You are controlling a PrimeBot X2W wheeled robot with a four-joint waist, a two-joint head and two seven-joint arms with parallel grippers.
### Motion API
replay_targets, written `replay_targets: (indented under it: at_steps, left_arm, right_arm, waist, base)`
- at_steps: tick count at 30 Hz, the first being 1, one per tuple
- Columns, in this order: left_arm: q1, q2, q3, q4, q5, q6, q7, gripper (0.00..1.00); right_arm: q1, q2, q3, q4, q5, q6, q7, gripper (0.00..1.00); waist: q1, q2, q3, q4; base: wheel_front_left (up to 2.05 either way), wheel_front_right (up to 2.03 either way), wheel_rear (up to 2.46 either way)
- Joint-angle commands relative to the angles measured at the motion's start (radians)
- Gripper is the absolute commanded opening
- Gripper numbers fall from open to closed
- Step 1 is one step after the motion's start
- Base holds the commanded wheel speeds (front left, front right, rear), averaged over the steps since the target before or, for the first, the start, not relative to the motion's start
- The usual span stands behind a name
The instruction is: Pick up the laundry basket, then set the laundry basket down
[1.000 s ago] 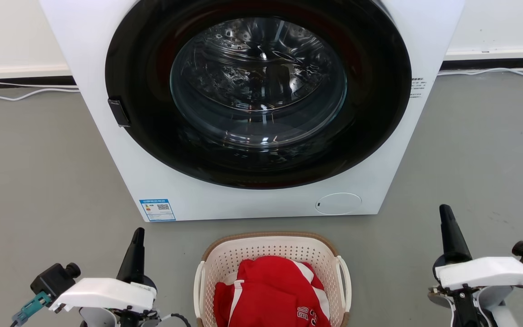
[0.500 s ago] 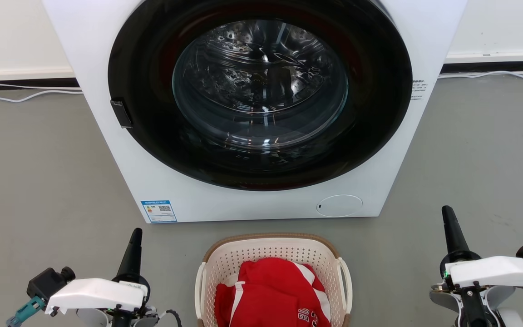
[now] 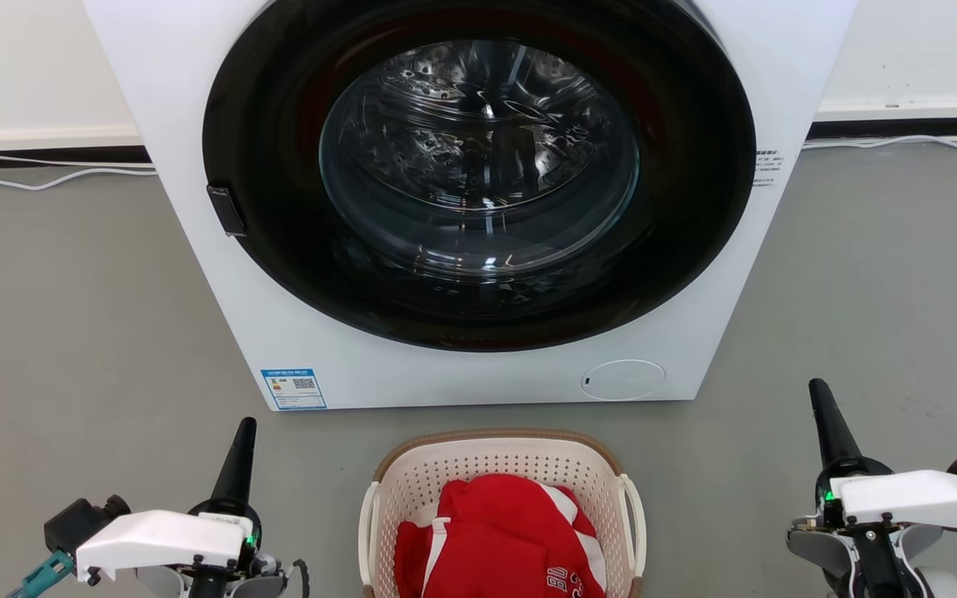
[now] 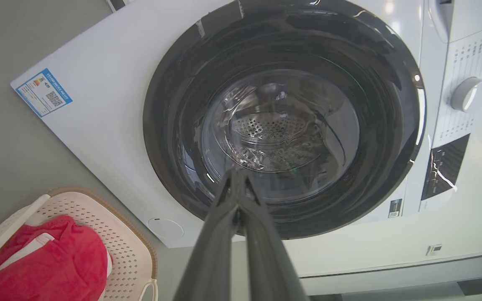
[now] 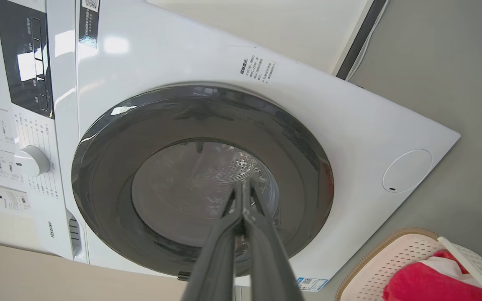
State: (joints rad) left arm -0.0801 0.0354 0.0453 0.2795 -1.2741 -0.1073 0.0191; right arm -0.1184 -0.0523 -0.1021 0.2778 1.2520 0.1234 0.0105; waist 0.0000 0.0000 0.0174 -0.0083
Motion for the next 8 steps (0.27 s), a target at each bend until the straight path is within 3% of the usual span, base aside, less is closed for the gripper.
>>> replay_targets:
  at_steps: [1, 8]
  left_arm:
    - [-0.028, 0.012, 0.028, -0.031, -0.029, -0.013, 0.008, 0.00]
    - [-0.028, 0.012, 0.038, -0.031, -0.102, -0.016, 0.029, 0.00]
  right_arm:
    - [-0.005, -0.003, 0.009, -0.028, 0.031, 0.006, 0.017, 0.00]
    - [-0.002, -0.002, 0.004, -0.029, 0.109, 0.006, 0.038, 0.00]
  waist:
    - [0.0000, 0.0000, -0.001, 0.000]
    - [0.0000, 0.0000, -0.004, 0.002]
  base:
    - [0.00, 0.00, 0.00]
    - [0.00, 0.00, 0.00]
